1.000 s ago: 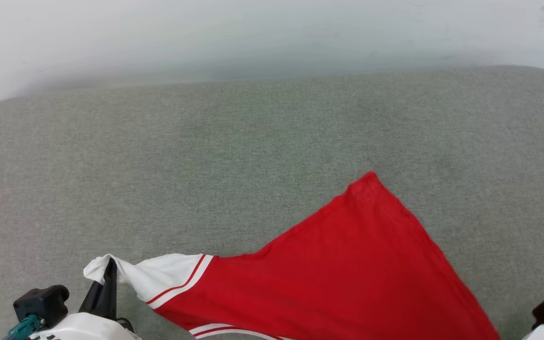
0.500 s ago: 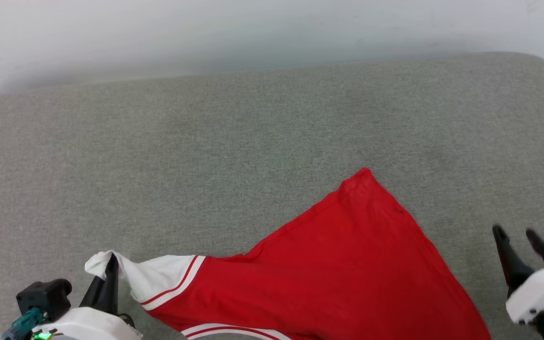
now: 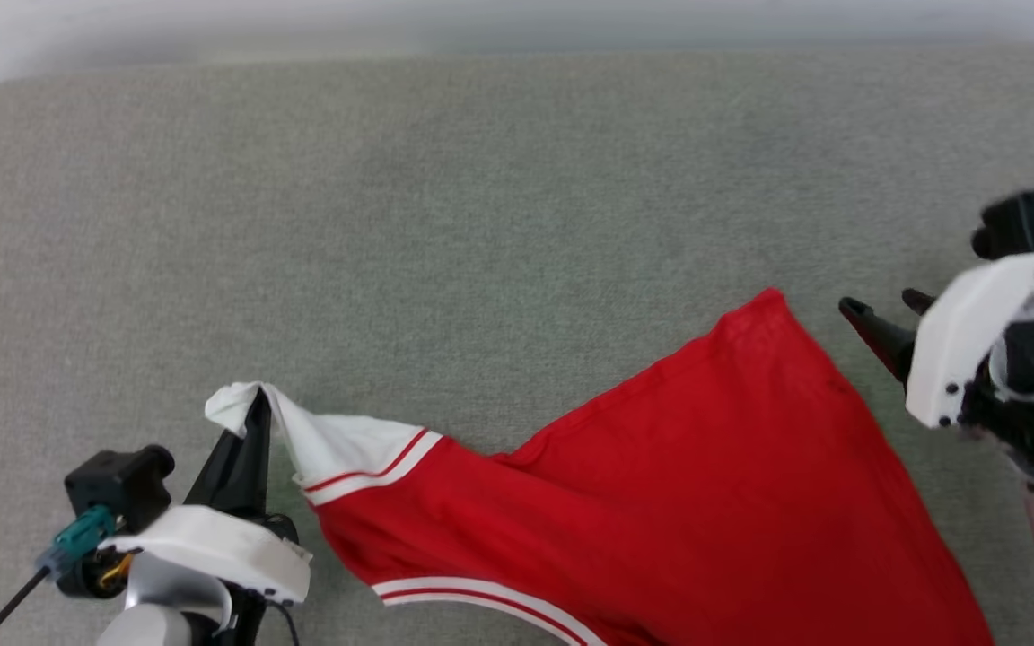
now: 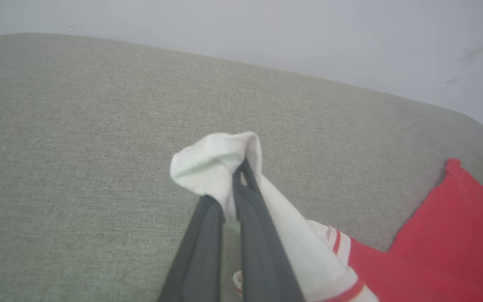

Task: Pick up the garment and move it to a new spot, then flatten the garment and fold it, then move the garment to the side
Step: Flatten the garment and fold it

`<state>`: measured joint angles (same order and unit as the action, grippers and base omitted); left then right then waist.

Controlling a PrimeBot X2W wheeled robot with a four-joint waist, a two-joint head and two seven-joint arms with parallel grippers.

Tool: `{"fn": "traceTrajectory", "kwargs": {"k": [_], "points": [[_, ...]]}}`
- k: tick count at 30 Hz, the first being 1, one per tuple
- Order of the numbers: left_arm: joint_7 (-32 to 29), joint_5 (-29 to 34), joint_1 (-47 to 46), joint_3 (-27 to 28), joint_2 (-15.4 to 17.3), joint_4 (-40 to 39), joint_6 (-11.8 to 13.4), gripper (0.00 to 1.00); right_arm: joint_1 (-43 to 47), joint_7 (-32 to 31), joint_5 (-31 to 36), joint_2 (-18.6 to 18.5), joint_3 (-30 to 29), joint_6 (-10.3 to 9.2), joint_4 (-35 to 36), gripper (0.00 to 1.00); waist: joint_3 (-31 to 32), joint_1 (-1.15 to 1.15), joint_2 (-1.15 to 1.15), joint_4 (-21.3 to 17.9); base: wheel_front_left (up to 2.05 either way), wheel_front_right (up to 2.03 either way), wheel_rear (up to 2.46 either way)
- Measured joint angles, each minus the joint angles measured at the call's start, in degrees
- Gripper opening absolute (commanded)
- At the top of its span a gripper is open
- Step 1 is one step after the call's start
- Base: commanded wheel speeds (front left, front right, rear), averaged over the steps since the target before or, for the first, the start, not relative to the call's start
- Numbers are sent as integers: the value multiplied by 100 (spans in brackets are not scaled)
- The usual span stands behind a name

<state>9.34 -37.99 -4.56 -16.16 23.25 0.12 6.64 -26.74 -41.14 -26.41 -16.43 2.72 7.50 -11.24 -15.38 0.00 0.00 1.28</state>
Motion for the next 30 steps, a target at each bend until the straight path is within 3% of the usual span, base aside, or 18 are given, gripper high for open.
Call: {"fn": "traceTrajectory", "kwargs": {"k": [5,16,17,18,19,30], "points": [[88,62,-366,-137,-96,52,-127,0,-593,-1188,79,-46,455,0,-83,100,-338,0,0,207,0,0,0],[232,108,-779,-302,-255,315,-357,0,-1058,-1538,-57,-123,754,0,-1013,100,-798,-1,0,624,0,0,0],[244,101,-779,-301,-257,352,-359,0,-1083,-1556,-62,-133,781,0,-1061,47,-792,-1,0,633,0,0,0],[246,100,-779,-299,-258,387,-360,0,-1102,-1564,-64,-136,814,0,-1103,18,-773,0,0,634,0,0,0],[253,97,-779,-297,-264,412,-361,0,-1107,-1561,-79,-135,832,0,-1136,0,-748,-1,0,631,0,0,0],[192,49,-1098,-99,-12,447,-399,0,-1163,-739,-269,-119,1062,0,-1366,0,-169,0,0,464,0,0,0]]}}
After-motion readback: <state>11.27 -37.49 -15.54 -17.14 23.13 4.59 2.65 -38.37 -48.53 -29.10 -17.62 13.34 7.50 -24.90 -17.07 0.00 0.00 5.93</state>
